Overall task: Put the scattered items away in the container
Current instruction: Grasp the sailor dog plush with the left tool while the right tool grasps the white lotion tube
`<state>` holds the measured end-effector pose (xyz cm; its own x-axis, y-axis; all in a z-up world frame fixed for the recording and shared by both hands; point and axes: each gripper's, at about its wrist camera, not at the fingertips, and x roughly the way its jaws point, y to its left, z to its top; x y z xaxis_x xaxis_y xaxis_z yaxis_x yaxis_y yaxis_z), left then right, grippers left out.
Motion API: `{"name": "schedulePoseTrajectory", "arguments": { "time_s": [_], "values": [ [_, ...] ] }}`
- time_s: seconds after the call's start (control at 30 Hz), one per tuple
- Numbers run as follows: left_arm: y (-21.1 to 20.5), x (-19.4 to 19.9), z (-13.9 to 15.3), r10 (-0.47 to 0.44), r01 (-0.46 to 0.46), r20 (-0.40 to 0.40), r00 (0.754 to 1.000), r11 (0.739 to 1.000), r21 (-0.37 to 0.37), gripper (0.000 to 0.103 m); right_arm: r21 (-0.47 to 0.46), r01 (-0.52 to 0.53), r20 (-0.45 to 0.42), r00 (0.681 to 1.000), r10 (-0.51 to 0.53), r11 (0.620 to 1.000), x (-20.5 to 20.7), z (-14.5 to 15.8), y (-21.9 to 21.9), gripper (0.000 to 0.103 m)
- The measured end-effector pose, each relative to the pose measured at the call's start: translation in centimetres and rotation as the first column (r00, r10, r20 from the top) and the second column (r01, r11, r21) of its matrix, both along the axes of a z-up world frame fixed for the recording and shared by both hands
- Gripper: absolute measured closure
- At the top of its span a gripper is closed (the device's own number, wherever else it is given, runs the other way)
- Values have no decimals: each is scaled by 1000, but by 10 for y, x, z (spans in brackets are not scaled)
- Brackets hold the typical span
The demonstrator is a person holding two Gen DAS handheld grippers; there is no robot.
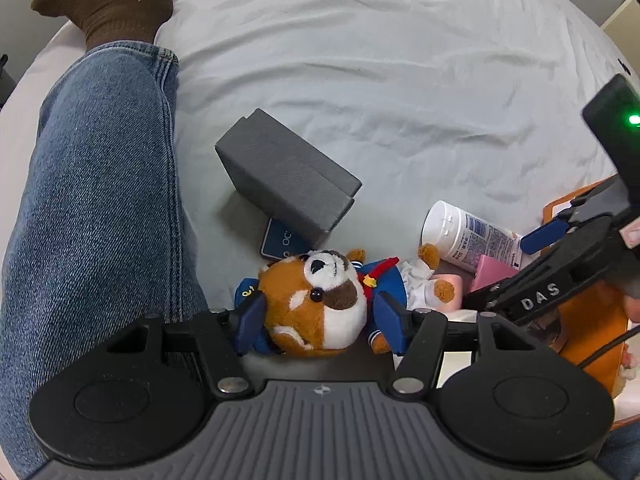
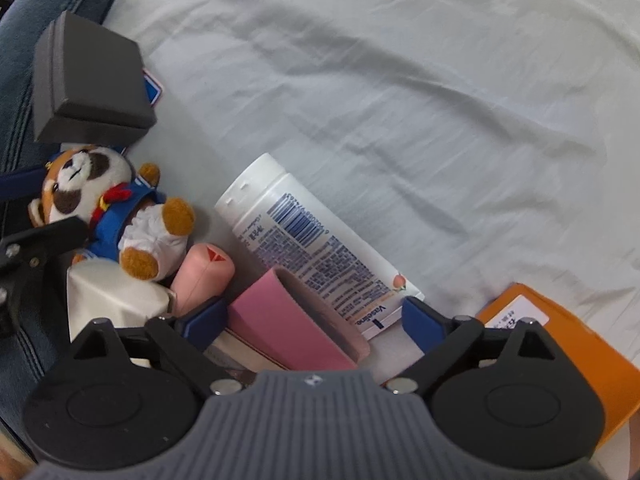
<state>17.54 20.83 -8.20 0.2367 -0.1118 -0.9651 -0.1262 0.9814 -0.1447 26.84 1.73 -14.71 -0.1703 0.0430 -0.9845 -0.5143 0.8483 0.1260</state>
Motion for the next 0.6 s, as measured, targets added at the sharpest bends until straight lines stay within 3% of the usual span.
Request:
{"name": "schedulePoseTrajectory", "arguments": {
  "time_s": [0.2, 0.3, 0.37, 0.43, 0.53, 0.6],
  "values": [
    [11, -1, 0, 28, -28, 1, 1000, 999, -47, 33, -10, 44, 45, 998, -44, 999, 2, -6, -1, 5],
    [19, 0, -1, 55, -55, -2, 999, 995, -82, 33, 58, 79, 67, 994, -82, 995, 6, 7, -11, 20],
    [21, 2, -2, 62, -63, -5, 998, 994, -91, 33, 127, 115, 56, 991, -122, 985, 11, 17, -19, 38],
    [21, 3, -3, 60, -60, -5, 998, 995, -85, 33, 215, 150, 25, 987, -159, 965, 15, 26, -25, 50],
    [21, 4, -5, 63, -63, -6, 998, 995, -74, 33, 264, 156, 42, 984, -173, 952, 15, 36, -26, 52],
    [22, 5, -6, 68, -69, -12, 998, 995, -70, 33, 219, 157, 62, 983, -175, 963, 18, 32, -32, 46]
  ]
}}
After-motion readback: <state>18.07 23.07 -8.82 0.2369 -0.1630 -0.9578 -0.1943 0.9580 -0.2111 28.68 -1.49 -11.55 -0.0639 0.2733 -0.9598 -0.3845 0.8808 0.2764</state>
